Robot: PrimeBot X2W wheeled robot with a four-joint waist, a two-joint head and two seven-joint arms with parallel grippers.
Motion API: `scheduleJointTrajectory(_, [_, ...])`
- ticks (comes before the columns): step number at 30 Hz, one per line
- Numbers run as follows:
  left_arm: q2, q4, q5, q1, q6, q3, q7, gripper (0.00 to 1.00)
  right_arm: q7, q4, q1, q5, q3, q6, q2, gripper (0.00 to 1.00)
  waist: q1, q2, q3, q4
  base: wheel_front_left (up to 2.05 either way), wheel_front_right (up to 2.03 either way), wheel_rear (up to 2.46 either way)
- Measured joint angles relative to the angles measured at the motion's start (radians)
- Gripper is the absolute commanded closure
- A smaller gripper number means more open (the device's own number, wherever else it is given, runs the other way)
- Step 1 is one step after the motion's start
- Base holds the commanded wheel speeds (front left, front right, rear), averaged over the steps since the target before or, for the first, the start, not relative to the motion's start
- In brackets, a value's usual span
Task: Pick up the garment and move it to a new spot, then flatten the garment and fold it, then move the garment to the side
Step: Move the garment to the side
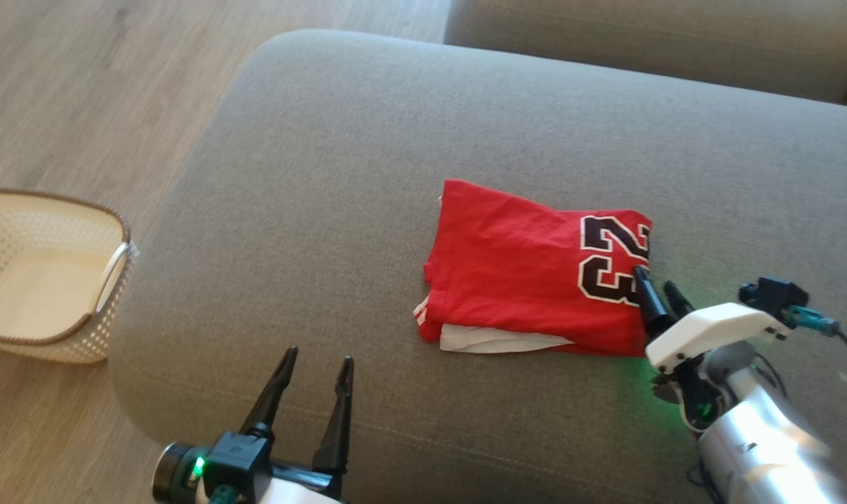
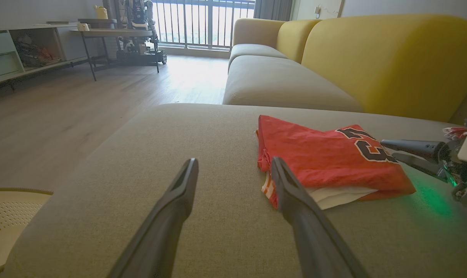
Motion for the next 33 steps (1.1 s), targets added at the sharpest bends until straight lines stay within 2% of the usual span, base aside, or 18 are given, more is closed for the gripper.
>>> scheduleJointTrajectory(4, [0.0,0.0,0.005,-0.011,0.008,-0.01,0.0,0.0,0.035,0.039,-0.022,0.044,0.002,0.0,-0.018,0.0,0.0,0.0,0.019,0.017,0.0,0.0,0.0])
scheduleJointTrajectory(5, [0.0,0.0,0.005,-0.015,0.008,-0.01,0.0,0.0,0.049,0.041,-0.024,0.053,0.005,0.0,-0.018,0.05,0.0,0.0,0.023,0.019,0.0,0.0,0.0])
scheduleJointTrajectory(6, [0.0,0.0,0.005,-0.019,0.008,-0.01,0.0,0.0,0.061,0.041,-0.027,0.061,0.012,0.0,-0.018,0.16,0.0,0.0,0.026,0.02,0.0,0.0,0.0])
scheduleJointTrajectory(8, [0.0,0.0,0.005,-0.023,0.009,-0.014,0.0,0.0,0.075,0.04,-0.038,0.061,0.039,0.0,-0.024,0.55,0.0,0.0,0.032,0.02,0.0,0.0,0.0])
scheduleJointTrajectory(10, [0.0,0.0,0.005,-0.024,0.015,-0.018,0.0,0.0,0.082,0.04,-0.044,0.064,0.057,0.0,-0.024,0.74,0.0,0.0,0.036,0.019,0.0,0.0,0.0])
scheduleJointTrajectory(11, [0.0,0.0,0.005,-0.024,0.018,-0.02,0.0,0.0,0.082,0.041,-0.045,0.064,0.069,0.0,-0.025,0.9,0.0,0.0,0.038,0.017,0.0,0.0,0.0])
scheduleJointTrajectory(12, [0.0,0.0,0.005,-0.025,0.018,-0.02,0.0,0.0,0.082,0.041,-0.046,0.064,0.077,0.0,-0.026,1.0,0.0,0.0,0.039,0.015,0.0,0.0,0.0])
scheduleJointTrajectory(21, [-0.001,-0.001,0.005,-0.038,0.026,-0.016,0.0,0.0,0.016,0.12,-0.107,-0.01,0.16,0.0,-0.055,1.0,0.0,0.0,0.038,-0.04,0.0,0.0,0.0])
scheduleJointTrajectory(33, [-0.001,-0.01,0.02,-0.061,0.02,-0.005,0.0,0.0,-0.042,0.179,-0.311,-0.131,0.19,0.0,-0.146,1.0,0.0,0.0,0.059,-0.232,0.0,0.0,0.0])
